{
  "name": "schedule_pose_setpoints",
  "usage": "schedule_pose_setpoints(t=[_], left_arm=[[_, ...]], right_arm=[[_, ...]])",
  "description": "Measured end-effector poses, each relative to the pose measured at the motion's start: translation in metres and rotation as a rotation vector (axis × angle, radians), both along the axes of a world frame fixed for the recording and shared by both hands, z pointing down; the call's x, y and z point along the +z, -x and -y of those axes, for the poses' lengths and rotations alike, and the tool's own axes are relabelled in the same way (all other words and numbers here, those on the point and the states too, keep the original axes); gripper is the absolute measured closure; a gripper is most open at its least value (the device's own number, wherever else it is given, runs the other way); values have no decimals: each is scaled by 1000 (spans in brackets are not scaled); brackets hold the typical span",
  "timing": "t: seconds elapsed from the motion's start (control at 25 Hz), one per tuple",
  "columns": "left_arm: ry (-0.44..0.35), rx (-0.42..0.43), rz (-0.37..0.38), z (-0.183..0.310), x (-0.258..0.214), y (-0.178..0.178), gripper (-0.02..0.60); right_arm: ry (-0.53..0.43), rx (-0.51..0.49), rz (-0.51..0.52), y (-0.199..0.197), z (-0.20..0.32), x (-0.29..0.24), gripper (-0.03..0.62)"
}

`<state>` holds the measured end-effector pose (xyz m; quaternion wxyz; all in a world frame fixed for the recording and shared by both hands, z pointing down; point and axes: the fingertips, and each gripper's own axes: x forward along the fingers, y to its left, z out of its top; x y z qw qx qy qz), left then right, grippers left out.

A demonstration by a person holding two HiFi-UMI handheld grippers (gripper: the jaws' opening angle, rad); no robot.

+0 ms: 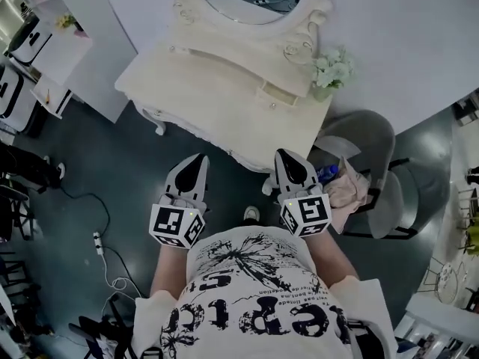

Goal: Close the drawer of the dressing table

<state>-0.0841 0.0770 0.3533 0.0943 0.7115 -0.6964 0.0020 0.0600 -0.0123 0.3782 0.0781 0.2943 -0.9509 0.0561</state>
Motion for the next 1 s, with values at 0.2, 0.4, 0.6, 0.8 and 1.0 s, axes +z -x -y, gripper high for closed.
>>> schedule_pose_setpoints(t=[0.2,0.4,0.6,0.8,1.0], left_arm=[[26,27,-6,67,7,-2,561],[43,100,-7,123,17,3,561],[48,222,-12,186,25,16,561],[52,395,2,252,22,32,561],[81,516,9,299,34,51,561]], right_arm=[[37,49,-14,-10,64,11,577],[65,122,-27,-10,110,24,577],[66,225,-35,1,148,29,577],[101,410,-22,7,190,34,577],[138,533,-32,22,217,52,577]])
